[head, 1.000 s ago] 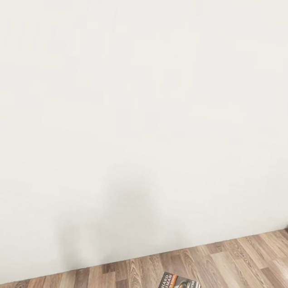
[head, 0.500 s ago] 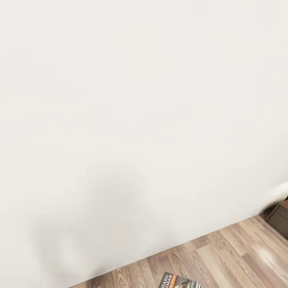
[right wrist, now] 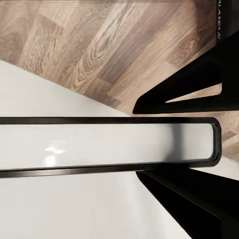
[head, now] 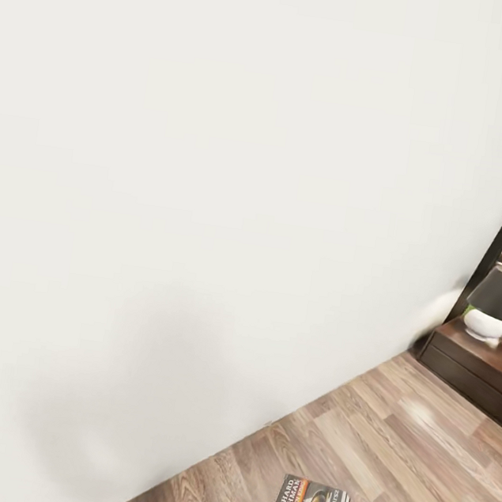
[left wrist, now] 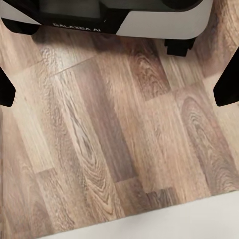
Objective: In the bedroom, move the book from the bed onto either nightstand, and place the two sandals side by side next to the bed.
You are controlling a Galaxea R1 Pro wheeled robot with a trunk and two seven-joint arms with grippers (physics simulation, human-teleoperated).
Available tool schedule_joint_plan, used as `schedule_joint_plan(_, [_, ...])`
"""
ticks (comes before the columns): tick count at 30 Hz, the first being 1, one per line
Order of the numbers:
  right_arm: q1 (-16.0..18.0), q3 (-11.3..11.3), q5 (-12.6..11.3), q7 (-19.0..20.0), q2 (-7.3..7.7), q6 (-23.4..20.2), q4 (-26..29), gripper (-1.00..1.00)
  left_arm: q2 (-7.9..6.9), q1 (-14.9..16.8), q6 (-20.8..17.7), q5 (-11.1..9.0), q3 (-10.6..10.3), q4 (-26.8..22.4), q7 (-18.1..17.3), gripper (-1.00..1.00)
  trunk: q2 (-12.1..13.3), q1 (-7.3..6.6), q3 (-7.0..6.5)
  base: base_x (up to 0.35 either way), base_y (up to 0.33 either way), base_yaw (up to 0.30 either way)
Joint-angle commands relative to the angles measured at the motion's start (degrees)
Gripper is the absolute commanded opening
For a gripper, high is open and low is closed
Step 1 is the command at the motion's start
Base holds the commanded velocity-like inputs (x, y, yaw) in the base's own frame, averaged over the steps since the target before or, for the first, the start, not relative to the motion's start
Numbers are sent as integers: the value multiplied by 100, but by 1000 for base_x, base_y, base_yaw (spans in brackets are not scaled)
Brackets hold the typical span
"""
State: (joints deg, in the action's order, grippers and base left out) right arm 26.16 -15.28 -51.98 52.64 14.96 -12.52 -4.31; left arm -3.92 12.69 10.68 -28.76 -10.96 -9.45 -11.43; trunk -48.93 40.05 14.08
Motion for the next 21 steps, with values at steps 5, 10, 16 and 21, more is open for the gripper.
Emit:
schedule_joint_plan(5, [11,-18,-66,27,-2,-49,-17,-100,-4,3,20,-60,-47,5,-17,100,-6,1,-10,31,4,-300])
schedule_joint_plan(10, [11,-17,-66,27,-2,-49,-17,-100,-4,2,16,-60,-47,5,-17,100,-6,1,-27,244,77,-300])
schedule_joint_plan(16, [11,-17,-66,27,-2,-49,-17,-100,-4,1,19,-60,-47,5,-17,100,-6,1,-48,260,91,-300])
schedule_joint_plan(21, [11,-13,-66,27,-2,-49,-17,-100,-4,-1,19,-60,-47,5,-17,100,-6,1,-65,51,17,-300])
